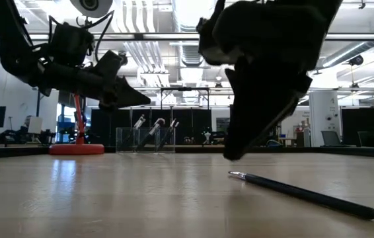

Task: Pick & Place Makeup Supplies
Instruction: Put the makeup brush into the transparent organizer

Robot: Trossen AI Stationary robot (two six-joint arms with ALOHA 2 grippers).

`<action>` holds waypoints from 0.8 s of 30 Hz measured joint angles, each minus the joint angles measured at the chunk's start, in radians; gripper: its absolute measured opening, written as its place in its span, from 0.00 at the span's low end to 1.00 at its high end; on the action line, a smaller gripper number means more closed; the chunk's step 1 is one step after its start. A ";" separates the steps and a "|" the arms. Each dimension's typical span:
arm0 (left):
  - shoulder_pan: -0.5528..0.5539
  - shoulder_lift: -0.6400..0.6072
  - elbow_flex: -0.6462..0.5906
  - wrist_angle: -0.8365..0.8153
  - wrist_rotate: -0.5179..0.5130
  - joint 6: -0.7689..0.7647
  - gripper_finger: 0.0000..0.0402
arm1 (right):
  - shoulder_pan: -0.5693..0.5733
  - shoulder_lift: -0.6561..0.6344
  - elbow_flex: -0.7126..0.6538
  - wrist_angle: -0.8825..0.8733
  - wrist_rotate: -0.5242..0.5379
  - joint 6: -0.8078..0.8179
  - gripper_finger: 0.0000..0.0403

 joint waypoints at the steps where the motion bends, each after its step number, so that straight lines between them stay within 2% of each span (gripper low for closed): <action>1: 0.000 0.000 0.000 -0.004 0.000 0.000 0.00 | 0.000 0.009 0.012 -0.021 -0.009 0.007 0.29; 9: 0.000 0.000 0.000 -0.013 0.000 0.000 0.00 | -0.007 0.041 0.035 -0.089 -0.025 0.062 0.32; 24: 0.000 0.000 0.000 -0.016 0.000 -0.009 0.00 | -0.025 0.062 0.029 -0.083 -0.057 0.003 0.17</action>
